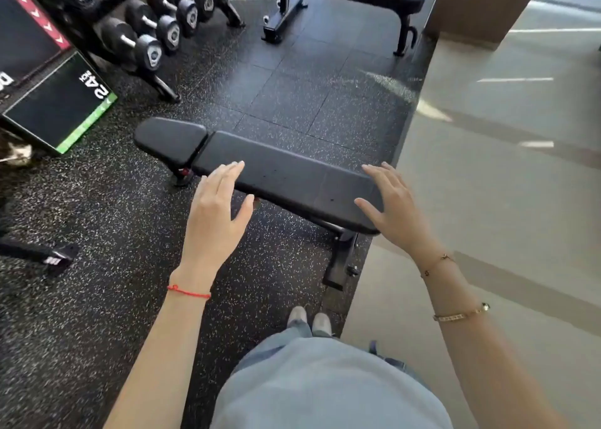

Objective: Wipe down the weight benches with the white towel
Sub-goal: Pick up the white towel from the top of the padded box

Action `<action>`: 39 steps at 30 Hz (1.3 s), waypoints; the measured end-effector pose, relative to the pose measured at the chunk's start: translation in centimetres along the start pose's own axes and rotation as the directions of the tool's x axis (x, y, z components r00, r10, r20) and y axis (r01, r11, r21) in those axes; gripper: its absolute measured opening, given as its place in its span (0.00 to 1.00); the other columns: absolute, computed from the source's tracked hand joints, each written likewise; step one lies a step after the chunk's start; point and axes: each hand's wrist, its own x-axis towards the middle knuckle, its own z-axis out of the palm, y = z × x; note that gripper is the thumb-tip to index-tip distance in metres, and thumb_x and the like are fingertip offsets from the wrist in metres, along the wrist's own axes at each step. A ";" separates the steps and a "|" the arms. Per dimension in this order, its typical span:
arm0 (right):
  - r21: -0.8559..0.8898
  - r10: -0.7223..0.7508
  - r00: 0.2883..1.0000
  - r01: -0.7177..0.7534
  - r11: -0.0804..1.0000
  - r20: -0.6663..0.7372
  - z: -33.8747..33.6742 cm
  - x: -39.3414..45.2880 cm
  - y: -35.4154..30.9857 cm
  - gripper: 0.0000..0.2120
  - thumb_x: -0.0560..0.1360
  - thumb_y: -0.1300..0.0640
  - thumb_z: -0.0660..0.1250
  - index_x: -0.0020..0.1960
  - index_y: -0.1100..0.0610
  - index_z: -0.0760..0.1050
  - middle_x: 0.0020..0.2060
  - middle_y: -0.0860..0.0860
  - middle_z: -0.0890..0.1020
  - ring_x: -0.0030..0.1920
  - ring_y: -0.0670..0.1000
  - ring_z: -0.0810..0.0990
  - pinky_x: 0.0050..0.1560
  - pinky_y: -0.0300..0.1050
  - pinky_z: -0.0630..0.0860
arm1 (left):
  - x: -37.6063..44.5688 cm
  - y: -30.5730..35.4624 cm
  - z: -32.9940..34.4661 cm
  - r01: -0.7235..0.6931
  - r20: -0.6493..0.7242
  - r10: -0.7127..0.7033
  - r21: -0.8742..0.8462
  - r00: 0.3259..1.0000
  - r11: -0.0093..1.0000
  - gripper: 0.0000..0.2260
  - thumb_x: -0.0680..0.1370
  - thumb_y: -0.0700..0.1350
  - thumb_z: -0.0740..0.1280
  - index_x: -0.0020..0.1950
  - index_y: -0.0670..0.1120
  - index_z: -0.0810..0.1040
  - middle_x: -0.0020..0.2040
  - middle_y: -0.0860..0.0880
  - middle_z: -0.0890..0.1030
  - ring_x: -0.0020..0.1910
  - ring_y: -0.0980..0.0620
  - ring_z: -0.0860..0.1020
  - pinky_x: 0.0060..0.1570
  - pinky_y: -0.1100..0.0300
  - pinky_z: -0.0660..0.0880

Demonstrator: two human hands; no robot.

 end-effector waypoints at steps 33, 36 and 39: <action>0.199 -0.542 0.738 0.507 0.838 0.402 28.7 26.9 -36.8 0.28 0.80 0.50 0.65 0.76 0.56 0.63 0.73 0.51 0.69 0.78 0.53 0.58 0.78 0.52 0.53 | -5.1 -34.6 -18.5 0.693 -0.332 -0.644 0.044 0.689 0.719 0.21 0.81 0.47 0.63 0.74 0.46 0.68 0.71 0.48 0.72 0.73 0.50 0.68 0.73 0.47 0.66; 0.224 -0.563 0.709 0.521 0.824 0.424 31.7 30.0 -40.8 0.27 0.80 0.50 0.65 0.76 0.56 0.63 0.73 0.50 0.69 0.78 0.52 0.58 0.78 0.52 0.52 | -3.9 -38.9 -20.8 0.718 -0.334 -0.671 0.029 0.663 0.695 0.21 0.82 0.47 0.63 0.74 0.46 0.68 0.72 0.48 0.72 0.73 0.51 0.68 0.74 0.49 0.66; 0.233 -0.584 0.681 0.541 0.808 0.442 34.6 33.4 -43.9 0.27 0.80 0.51 0.66 0.76 0.56 0.64 0.73 0.51 0.69 0.77 0.54 0.58 0.78 0.52 0.52 | -2.2 -43.3 -22.4 0.742 -0.330 -0.699 0.009 0.635 0.670 0.21 0.82 0.47 0.63 0.75 0.47 0.67 0.72 0.49 0.72 0.73 0.51 0.67 0.74 0.49 0.66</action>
